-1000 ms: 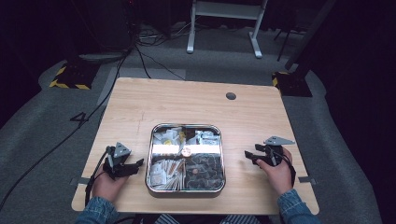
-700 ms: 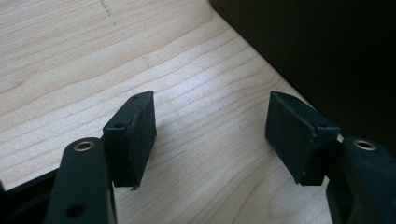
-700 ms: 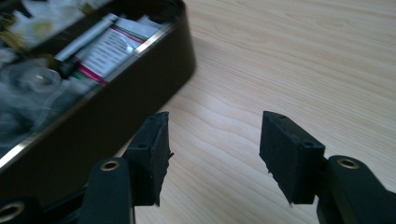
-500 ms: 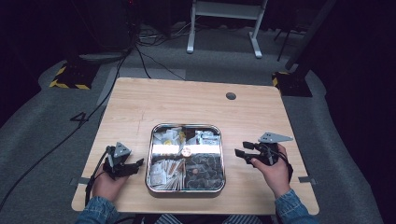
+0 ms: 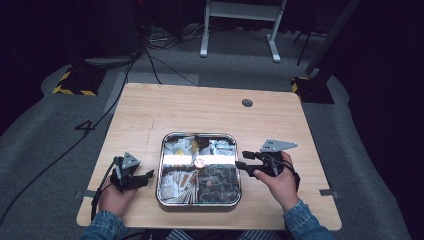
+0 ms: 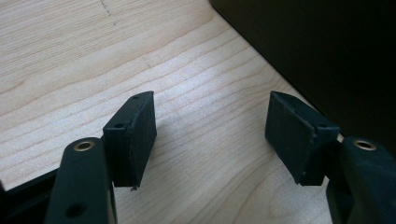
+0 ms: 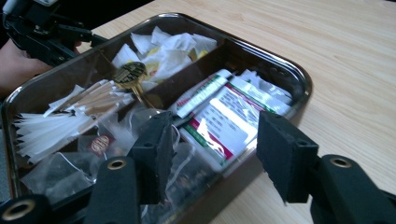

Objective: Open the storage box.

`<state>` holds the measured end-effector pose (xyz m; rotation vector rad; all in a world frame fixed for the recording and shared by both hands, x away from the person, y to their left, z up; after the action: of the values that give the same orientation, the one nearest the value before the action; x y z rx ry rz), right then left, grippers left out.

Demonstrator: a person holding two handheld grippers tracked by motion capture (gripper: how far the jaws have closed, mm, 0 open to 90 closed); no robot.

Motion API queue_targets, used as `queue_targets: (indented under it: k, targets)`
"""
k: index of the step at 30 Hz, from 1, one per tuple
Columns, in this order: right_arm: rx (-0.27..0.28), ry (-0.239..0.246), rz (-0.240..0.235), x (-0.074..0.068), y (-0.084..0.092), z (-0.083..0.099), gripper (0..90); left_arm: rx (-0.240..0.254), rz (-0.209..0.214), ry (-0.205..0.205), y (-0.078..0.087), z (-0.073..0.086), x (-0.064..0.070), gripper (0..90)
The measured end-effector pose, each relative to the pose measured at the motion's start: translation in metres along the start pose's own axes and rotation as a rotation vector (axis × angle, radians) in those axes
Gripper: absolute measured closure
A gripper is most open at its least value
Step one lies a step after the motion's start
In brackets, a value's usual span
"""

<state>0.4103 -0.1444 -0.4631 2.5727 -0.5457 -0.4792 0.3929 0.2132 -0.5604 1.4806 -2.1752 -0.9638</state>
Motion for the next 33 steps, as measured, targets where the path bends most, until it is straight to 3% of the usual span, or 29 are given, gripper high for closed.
queue_targets:
  k: [6, 8, 17, 29, 33]
  targets:
    - [-0.006, 0.052, -0.027, -0.012, -0.016, -0.01, 41.9, 0.0, 0.0, 0.0, 0.0, 0.0, 0.0, 34.2]
    - [-0.02, 0.073, -0.077, -0.022, -0.027, -0.014, 42.4, 0.001, -0.001, 0.001, 0.0, 0.0, 0.0, 34.2]
    - [-0.077, 0.116, -0.152, -0.046, -0.067, -0.025, 43.5, 0.001, -0.001, 0.001, 0.0, 0.0, 0.0, 34.2]
    - [-0.135, 0.12, -0.158, -0.05, -0.101, -0.018, 45.0, 0.001, -0.001, 0.001, 0.0, 0.0, 0.0, 34.2]
    - [-0.176, 0.149, -0.13, -0.052, -0.109, -0.017, 45.9, 0.0, 0.0, 0.001, 0.0, 0.0, 0.0, 34.2]
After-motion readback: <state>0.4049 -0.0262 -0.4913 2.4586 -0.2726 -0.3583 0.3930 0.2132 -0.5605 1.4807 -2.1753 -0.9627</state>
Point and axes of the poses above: each handheld gripper's, and its own axes: y roughly backward along the jaws, z roughly out of its underside, x roughly to its right, the point moved 8 cm from there along -y, roughly forward along the jaws, and after that the axes turned 10 degrees about -z, right-handed, at the moved point
